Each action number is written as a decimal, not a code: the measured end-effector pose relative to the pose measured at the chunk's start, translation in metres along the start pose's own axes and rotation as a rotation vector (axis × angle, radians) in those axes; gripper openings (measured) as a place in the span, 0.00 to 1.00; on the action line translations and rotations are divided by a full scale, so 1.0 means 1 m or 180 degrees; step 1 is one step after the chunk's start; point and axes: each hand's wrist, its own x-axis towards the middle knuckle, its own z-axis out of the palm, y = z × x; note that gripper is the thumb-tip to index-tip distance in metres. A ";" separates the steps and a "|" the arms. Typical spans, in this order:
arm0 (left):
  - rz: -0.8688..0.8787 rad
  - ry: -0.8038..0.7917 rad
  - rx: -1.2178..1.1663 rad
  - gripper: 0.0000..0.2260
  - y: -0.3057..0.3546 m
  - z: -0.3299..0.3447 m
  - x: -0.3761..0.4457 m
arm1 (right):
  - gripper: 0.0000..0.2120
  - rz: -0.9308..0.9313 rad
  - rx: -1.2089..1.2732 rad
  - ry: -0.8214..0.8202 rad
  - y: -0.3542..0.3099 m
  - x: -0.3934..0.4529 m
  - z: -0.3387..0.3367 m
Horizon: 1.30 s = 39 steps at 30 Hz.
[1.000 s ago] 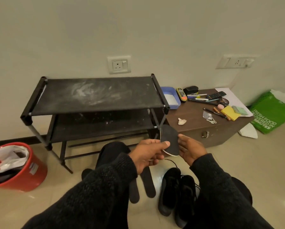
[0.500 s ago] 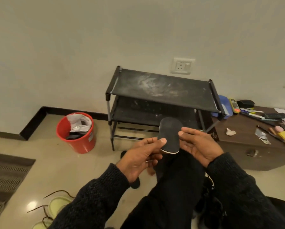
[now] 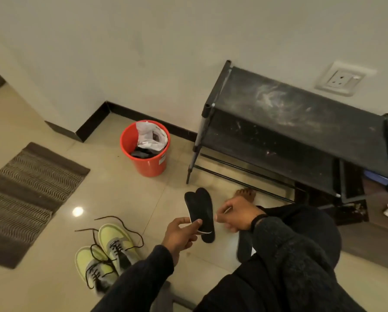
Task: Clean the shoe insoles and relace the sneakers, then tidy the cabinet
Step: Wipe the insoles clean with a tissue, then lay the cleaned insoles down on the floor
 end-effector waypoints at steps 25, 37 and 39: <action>-0.0717 0.0938 0.1851 0.21 -0.073 -0.005 0.159 | 0.10 0.0023 -0.0379 0.0384 0.017 0.084 -0.010; 0.1915 -0.0216 0.2260 0.08 0.125 0.095 0.051 | 0.03 -0.1171 -0.0365 0.1994 -0.008 -0.017 -0.073; 0.2349 -0.0262 0.2401 0.04 0.147 0.115 0.025 | 0.05 -0.1330 -0.0454 0.2241 -0.004 -0.042 -0.093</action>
